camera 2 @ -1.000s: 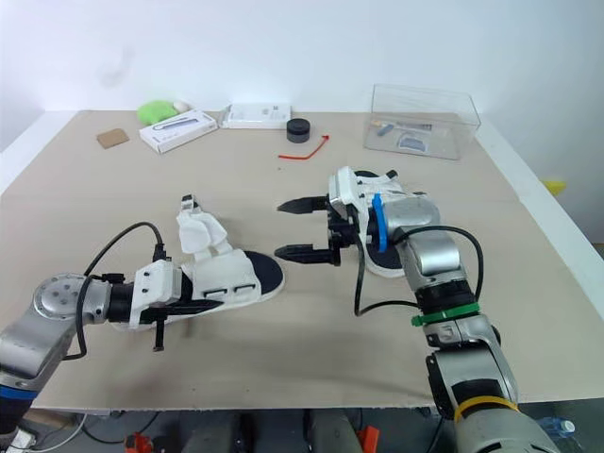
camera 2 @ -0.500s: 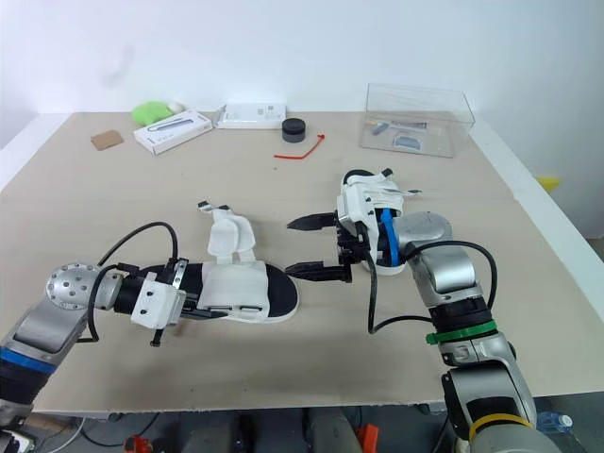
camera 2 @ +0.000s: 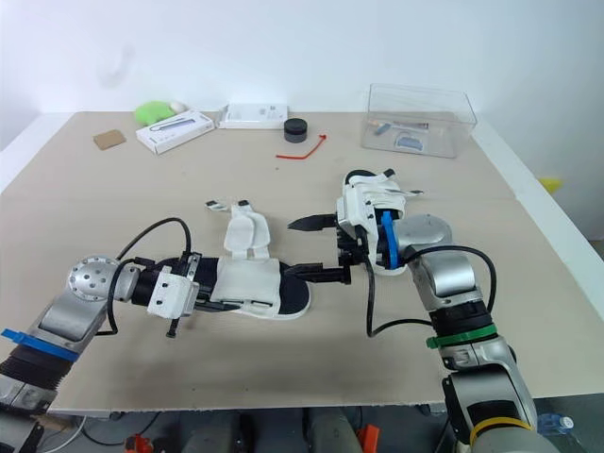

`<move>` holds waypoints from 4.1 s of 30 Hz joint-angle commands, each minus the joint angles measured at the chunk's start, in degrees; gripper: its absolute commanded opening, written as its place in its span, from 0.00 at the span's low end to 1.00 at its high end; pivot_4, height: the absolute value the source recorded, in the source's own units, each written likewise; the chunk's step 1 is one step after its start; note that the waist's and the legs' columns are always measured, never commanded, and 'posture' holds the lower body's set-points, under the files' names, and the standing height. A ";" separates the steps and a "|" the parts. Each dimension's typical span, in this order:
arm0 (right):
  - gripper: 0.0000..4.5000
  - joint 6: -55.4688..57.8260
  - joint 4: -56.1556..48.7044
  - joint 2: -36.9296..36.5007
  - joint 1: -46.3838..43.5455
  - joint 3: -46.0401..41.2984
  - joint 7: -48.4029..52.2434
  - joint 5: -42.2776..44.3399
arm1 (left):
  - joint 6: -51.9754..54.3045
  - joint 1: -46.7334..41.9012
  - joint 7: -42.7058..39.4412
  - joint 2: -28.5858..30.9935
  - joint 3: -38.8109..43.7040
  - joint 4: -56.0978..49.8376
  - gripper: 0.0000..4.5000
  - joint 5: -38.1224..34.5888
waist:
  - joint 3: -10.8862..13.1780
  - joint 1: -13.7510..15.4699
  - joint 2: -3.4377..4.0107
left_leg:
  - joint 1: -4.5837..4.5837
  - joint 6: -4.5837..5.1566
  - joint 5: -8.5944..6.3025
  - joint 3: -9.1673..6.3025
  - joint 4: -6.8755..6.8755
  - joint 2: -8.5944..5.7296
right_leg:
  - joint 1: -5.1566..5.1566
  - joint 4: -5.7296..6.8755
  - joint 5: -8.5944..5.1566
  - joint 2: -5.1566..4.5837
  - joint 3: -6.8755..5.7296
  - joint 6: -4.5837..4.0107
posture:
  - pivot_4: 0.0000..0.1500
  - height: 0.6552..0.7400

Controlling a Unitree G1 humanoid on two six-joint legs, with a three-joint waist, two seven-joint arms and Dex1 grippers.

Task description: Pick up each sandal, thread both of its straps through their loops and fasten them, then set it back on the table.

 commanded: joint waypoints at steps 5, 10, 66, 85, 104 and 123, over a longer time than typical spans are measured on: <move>1.00 -1.03 -1.98 -0.37 -0.78 -0.67 -0.21 0.00 | 5.08 1.37 1.16 1.33 1.14 -4.53 0.31 -0.99 | 0.00 0.00 0.00 | 0.02 0.00 0.00 0.01 0.00 0.04 | 0.00 0.01 0.00 0.06 0.02 -0.01 | 1.00 0.84; 1.00 -0.52 -1.53 -0.61 -1.18 -0.27 -0.47 -0.62 | 8.80 1.59 1.77 2.47 3.21 -6.02 0.82 -2.05 | 0.00 -0.01 0.00 | 0.02 0.00 0.00 0.01 0.00 0.05 | -0.01 0.01 0.00 0.07 0.02 -0.01 | 1.00 0.84; 0.01 4.16 -7.33 -0.68 2.75 10.60 -8.41 -12.15 | 92.32 -29.68 41.23 -15.70 32.29 28.10 1.00 -35.54 | 0.00 -0.14 -0.08 | -0.02 -0.06 0.12 -0.04 0.12 -0.06 | -0.03 0.07 0.18 0.09 0.08 0.00 | 1.00 0.84; 0.00 0.16 -7.19 -1.54 3.83 11.21 -7.70 -13.67 | 88.15 -39.62 38.98 -16.58 35.58 48.58 0.89 -32.60 | 0.00 -0.30 -0.08 | -0.02 -0.07 0.12 -0.03 0.11 -0.10 | -0.04 0.07 0.20 0.12 0.12 0.01 | 1.00 0.84; 0.00 -0.64 -7.20 -1.41 4.08 11.33 -7.25 -14.64 | 82.77 -34.24 30.63 -14.94 24.15 31.12 0.01 -25.34 | 0.01 -0.50 -0.09 | -0.04 -0.09 0.10 -0.01 0.10 -0.06 | -0.06 0.06 0.20 0.12 0.19 0.02 | 1.00 0.84; 0.00 3.43 -8.00 0.90 1.70 11.48 -8.08 -13.75 | 72.06 -26.91 36.67 -17.62 28.75 16.69 0.01 -26.39 | 0.01 -0.35 -0.09 | -0.03 -0.08 0.13 0.00 0.13 -0.03 | -0.07 0.09 0.21 0.12 0.18 0.04 | 1.00 0.84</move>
